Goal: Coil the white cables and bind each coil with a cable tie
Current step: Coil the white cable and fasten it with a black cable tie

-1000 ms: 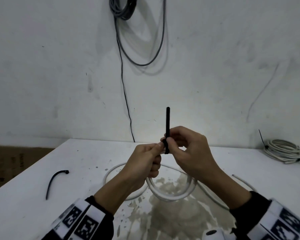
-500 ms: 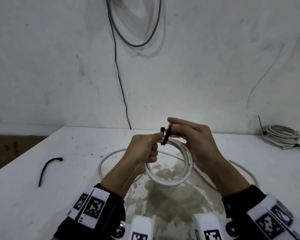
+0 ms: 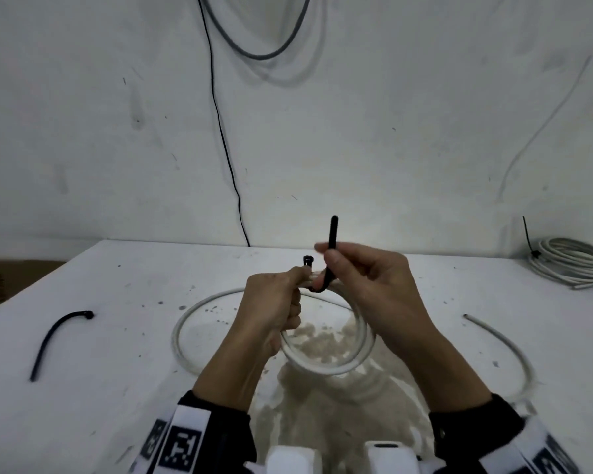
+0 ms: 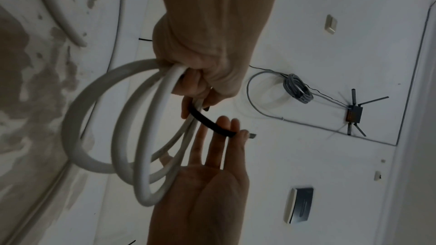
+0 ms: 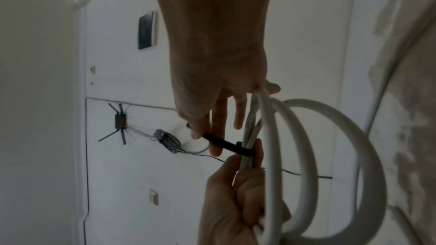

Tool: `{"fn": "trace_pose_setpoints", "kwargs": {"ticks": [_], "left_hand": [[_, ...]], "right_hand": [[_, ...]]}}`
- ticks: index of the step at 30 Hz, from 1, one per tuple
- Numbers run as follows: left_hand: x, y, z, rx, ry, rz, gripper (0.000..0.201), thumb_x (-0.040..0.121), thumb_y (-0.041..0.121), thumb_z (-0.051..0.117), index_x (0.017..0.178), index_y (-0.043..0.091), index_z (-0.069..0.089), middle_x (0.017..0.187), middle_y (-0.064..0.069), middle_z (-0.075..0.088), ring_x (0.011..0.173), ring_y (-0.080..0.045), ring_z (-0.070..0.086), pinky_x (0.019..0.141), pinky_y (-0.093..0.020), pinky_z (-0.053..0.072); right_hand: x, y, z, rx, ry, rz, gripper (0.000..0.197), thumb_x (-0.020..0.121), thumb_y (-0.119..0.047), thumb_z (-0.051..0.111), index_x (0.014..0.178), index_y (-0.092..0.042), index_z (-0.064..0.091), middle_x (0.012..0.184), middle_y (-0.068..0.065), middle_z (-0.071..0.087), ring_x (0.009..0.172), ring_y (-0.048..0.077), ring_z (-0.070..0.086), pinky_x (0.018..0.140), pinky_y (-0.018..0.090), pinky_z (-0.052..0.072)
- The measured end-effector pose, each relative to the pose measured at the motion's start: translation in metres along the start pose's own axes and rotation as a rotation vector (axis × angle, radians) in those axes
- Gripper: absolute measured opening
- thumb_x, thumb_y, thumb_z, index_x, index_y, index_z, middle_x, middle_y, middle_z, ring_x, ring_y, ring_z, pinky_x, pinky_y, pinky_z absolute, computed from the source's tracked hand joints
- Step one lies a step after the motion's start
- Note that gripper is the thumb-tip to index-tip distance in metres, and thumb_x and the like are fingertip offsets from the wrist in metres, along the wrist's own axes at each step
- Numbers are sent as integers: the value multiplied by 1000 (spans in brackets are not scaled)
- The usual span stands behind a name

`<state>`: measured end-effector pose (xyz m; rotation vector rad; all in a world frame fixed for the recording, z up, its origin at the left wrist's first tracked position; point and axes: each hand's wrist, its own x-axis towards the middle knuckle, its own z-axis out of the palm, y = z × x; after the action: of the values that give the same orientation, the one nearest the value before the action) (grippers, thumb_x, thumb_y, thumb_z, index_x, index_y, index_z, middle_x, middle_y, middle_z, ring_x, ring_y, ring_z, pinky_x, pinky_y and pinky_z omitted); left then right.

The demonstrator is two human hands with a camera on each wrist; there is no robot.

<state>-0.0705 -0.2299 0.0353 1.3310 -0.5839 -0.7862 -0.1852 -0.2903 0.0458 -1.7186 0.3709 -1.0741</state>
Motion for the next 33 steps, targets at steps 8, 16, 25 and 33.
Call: {"fn": "trace_pose_setpoints", "kwargs": {"ticks": [8, 16, 25, 33], "left_hand": [[5, -3, 1, 156, 9, 185, 26, 87, 17, 61, 68, 3, 70, 41, 3, 23, 38, -12, 17, 39, -18, 18], [-2, -3, 7, 343, 11, 389, 36, 86, 21, 60, 53, 33, 72, 50, -11, 23, 45, -18, 18, 44, -25, 21], [-5, -3, 9, 365, 4, 431, 31, 89, 16, 57, 63, 20, 73, 26, 7, 29, 27, -6, 27, 38, -14, 25], [-4, -8, 10, 518, 14, 594, 33, 87, 14, 57, 62, 29, 74, 63, -8, 72, 65, -32, 65, 61, -34, 48]], "right_hand": [[6, 3, -5, 125, 33, 333, 30, 83, -8, 54, 56, -5, 66, 56, 11, 62, 53, 13, 60, 59, 16, 46], [9, 2, -9, 139, -3, 428, 36, 76, 0, 48, 41, -5, 56, 48, 9, 57, 46, 17, 51, 48, 18, 45], [9, 0, -10, 136, 30, 457, 37, 76, -1, 49, 40, -7, 57, 48, 9, 56, 45, 15, 51, 49, 20, 43], [10, -6, -14, 23, 49, 429, 27, 81, -5, 58, 102, -18, 68, 63, 10, 59, 52, 9, 58, 66, 26, 37]]}}
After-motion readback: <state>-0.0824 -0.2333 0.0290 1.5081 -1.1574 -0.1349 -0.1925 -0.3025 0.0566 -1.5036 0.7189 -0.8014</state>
